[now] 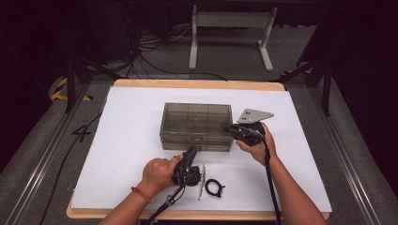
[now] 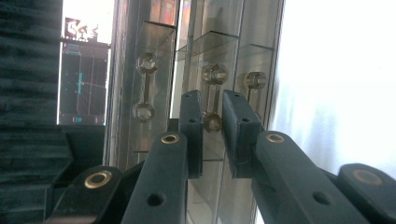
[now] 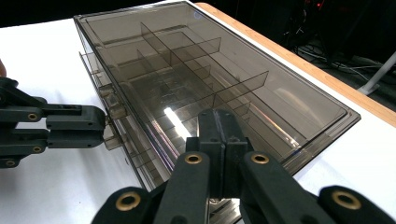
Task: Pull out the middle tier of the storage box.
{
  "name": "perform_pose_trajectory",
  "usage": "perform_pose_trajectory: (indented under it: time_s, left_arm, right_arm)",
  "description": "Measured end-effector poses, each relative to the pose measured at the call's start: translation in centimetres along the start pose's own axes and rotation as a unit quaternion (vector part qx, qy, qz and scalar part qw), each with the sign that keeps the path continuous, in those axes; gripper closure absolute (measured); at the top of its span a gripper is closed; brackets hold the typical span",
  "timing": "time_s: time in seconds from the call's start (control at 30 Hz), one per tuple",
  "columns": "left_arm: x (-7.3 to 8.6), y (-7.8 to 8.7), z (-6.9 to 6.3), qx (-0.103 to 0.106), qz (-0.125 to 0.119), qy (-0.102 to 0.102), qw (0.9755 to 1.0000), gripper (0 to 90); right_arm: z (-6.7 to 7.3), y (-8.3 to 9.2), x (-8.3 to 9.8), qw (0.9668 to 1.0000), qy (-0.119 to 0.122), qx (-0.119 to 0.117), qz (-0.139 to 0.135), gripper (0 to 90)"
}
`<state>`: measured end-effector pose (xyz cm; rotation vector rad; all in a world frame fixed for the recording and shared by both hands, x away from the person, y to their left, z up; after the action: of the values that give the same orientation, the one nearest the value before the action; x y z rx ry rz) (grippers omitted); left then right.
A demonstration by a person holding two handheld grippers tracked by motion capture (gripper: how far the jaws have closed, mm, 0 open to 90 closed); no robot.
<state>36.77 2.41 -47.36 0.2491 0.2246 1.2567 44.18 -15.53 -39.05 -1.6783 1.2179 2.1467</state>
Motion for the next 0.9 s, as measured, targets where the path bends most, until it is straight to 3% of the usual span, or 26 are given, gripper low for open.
perform_pose_trajectory:
  time_s: [0.57,0.9]
  left_arm:
    - [-0.3,1.2,-0.3,0.004,-0.003,-0.014,0.9999,79.0]
    - [-0.4,1.8,-0.6,0.009,-0.007,-0.013,0.9999,79.0]
  right_arm:
    - [0.1,-0.1,-0.1,1.0000,0.002,0.001,0.003,90.0]
    - [0.2,-0.1,-0.1,1.0000,0.004,0.003,0.005,90.0]
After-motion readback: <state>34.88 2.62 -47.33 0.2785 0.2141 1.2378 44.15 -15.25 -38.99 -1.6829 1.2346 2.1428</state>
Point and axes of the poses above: each handheld gripper's, and its own axes: y roughly backward along the jaws, x roughly out of its underside, z roughly to its left, the point moved 5 cm from there along -y, roughly forward along the jaws, and after that the axes turned 10 degrees about -y, right-handed, at the moved point
